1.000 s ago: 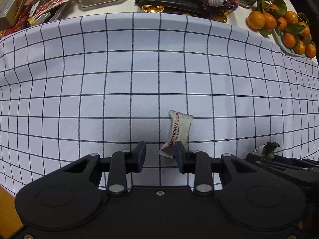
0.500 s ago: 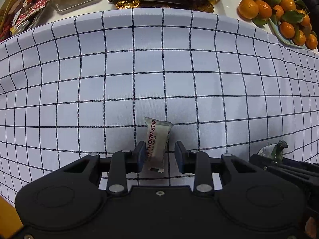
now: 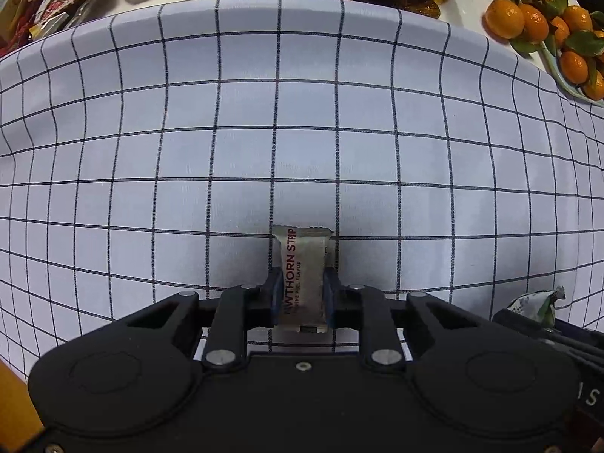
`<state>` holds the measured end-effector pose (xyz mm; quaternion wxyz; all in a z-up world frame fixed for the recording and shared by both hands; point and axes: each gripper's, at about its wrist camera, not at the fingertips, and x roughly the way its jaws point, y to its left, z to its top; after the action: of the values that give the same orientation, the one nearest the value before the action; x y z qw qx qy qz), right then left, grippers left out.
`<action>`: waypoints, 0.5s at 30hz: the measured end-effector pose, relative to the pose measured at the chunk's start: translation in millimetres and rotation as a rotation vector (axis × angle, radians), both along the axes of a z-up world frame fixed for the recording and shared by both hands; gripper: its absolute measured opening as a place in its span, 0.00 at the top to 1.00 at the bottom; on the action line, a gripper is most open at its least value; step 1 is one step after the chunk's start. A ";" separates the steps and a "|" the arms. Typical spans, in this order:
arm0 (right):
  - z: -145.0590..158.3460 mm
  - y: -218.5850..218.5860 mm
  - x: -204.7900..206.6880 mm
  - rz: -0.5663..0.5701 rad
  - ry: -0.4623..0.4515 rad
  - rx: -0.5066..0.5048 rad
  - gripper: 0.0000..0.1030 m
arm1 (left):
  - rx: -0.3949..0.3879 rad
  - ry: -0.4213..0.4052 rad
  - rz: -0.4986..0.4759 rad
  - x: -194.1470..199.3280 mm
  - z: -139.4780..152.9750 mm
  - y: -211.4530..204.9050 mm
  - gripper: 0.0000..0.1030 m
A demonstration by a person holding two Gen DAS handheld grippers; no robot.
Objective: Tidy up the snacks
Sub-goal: 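Carry the hawthorn strip and green candy over the gold tray with both tools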
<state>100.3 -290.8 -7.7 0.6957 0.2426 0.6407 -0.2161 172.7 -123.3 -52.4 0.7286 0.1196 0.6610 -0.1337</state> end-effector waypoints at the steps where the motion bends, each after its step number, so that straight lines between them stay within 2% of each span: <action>1: 0.6 0.1 -0.1 0.000 -0.001 0.000 0.59 | 0.005 -0.018 0.005 -2.8 3.3 5.0 0.72; 6: 0.8 2.5 1.3 0.012 0.000 -0.005 0.59 | 0.006 -0.055 0.013 -14.2 18.1 25.8 0.72; 15: -2.9 16.2 4.5 0.041 0.011 -0.010 0.59 | -0.014 0.010 0.048 -45.1 46.8 75.8 0.72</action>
<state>104.7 -274.7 -10.5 0.6978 0.2246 0.6481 -0.2064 127.6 -47.5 -5.7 0.7292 0.0979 0.6663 -0.1215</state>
